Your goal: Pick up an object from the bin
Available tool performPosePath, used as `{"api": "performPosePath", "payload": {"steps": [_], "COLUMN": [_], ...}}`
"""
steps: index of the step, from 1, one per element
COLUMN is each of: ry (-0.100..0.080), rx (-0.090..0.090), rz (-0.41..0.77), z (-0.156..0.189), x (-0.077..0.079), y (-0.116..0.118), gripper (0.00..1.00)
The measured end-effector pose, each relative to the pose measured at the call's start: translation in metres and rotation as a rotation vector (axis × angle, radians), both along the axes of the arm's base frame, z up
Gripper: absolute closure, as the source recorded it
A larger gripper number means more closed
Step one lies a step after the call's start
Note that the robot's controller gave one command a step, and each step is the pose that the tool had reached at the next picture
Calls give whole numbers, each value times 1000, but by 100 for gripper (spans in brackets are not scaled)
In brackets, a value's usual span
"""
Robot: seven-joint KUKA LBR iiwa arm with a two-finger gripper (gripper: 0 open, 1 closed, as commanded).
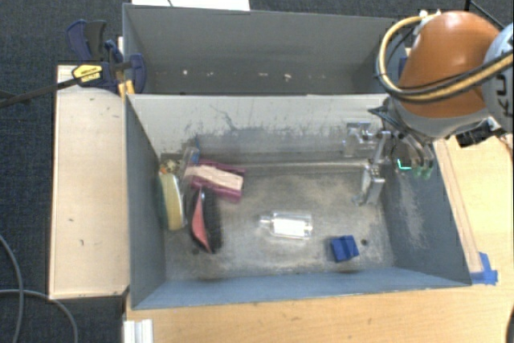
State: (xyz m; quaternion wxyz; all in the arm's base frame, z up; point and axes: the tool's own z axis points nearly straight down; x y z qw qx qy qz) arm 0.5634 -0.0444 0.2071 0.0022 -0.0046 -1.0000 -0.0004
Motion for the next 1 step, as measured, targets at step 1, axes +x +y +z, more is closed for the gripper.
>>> {"api": "performPosePath", "payload": {"steps": [1], "ry": [6], "rx": [1], "rz": [104], "z": [-76], "x": [-75], "y": [-6], "gripper": [0]}}
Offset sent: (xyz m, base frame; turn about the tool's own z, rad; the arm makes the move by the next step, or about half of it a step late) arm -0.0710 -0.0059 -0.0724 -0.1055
